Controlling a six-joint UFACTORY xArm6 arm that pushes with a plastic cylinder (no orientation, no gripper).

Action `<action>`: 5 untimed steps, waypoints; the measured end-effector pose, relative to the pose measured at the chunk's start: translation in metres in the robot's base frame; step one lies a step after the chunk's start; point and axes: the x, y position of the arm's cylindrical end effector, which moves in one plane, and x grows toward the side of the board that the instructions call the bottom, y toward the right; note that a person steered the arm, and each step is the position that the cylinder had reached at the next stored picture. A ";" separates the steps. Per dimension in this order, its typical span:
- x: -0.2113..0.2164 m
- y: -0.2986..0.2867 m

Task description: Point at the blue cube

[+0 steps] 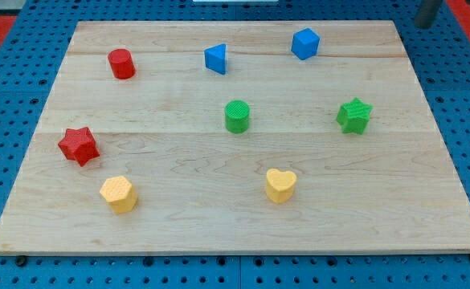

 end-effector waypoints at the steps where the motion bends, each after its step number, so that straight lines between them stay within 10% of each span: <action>1: 0.016 -0.003; 5: 0.034 -0.093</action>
